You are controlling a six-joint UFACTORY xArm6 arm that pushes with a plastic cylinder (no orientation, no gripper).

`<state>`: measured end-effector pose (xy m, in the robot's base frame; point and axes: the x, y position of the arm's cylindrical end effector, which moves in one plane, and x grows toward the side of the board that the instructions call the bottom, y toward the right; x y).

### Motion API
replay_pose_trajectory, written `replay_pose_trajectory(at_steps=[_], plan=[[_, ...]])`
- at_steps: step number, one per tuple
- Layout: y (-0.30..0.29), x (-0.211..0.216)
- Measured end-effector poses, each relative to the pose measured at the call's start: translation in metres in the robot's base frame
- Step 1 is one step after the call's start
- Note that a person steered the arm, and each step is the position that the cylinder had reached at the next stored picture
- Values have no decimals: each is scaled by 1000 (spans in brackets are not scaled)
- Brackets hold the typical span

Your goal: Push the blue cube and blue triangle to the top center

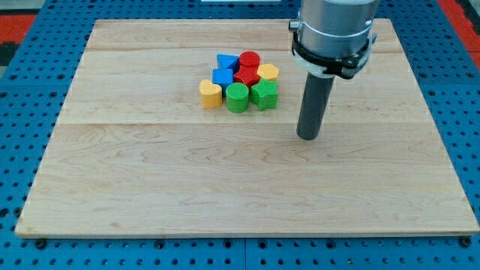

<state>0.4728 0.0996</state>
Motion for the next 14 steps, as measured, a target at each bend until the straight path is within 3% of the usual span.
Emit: replay_pose_trajectory(at_steps=[2,3,5,8,14], plan=[[-13,13],[-84,7],[-165,-41],[-151,-42],[-133,-103]])
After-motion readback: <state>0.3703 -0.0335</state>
